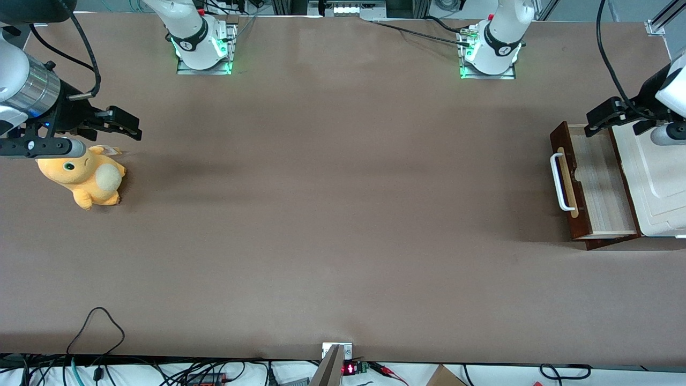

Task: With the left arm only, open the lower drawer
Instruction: 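Open the left gripper and lift it away from the handle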

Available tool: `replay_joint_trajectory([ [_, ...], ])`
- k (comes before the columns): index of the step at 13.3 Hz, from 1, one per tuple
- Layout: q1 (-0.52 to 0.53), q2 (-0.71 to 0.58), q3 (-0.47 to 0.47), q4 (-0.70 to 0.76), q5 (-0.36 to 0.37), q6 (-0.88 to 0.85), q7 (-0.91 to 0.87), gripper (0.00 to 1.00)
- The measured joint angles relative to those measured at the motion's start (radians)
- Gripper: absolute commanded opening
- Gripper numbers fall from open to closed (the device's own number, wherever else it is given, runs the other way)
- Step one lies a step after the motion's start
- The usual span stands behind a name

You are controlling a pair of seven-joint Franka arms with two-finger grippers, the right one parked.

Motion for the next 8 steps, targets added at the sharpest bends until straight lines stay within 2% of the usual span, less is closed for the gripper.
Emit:
replay_joint_trajectory([
  [8, 0.000, -0.018, 0.001, -0.041, 0.000, 0.040, -0.001, 1.00],
])
